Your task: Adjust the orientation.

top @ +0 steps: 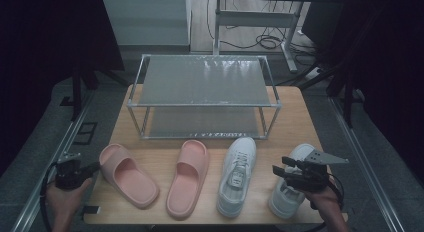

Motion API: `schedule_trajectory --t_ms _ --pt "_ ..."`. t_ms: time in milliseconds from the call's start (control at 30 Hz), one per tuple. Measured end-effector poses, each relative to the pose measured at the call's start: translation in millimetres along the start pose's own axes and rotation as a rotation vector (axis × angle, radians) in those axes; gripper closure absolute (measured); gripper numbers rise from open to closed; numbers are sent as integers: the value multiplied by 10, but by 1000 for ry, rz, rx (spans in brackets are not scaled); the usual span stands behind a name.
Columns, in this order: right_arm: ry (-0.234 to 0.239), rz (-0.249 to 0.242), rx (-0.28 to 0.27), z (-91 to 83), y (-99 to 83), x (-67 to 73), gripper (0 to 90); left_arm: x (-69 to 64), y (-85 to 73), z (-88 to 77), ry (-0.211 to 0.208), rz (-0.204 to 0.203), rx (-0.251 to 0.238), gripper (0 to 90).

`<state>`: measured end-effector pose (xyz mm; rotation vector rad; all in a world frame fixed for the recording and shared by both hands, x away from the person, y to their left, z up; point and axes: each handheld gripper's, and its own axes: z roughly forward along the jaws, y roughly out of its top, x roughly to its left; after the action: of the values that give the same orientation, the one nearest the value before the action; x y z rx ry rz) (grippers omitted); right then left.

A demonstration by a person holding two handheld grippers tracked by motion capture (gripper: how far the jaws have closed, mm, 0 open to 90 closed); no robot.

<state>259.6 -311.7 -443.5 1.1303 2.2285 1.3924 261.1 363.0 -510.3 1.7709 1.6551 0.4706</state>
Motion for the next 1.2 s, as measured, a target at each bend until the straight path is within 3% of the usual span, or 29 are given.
schedule_trajectory --t_ms 300,533,733,1200 --pt "-1 3 0 9 -9 -14 451 30 77 105 -11 21 6 900" --pt "-1 0 2 12 -5 -10 451 -22 111 148 -31 53 11 900" --pt "-1 1 -1 9 -1 -1 451 -165 160 231 -65 85 15 900" --pt "-2 0 -2 -2 -2 -3 451 -649 367 511 -143 175 40 900"
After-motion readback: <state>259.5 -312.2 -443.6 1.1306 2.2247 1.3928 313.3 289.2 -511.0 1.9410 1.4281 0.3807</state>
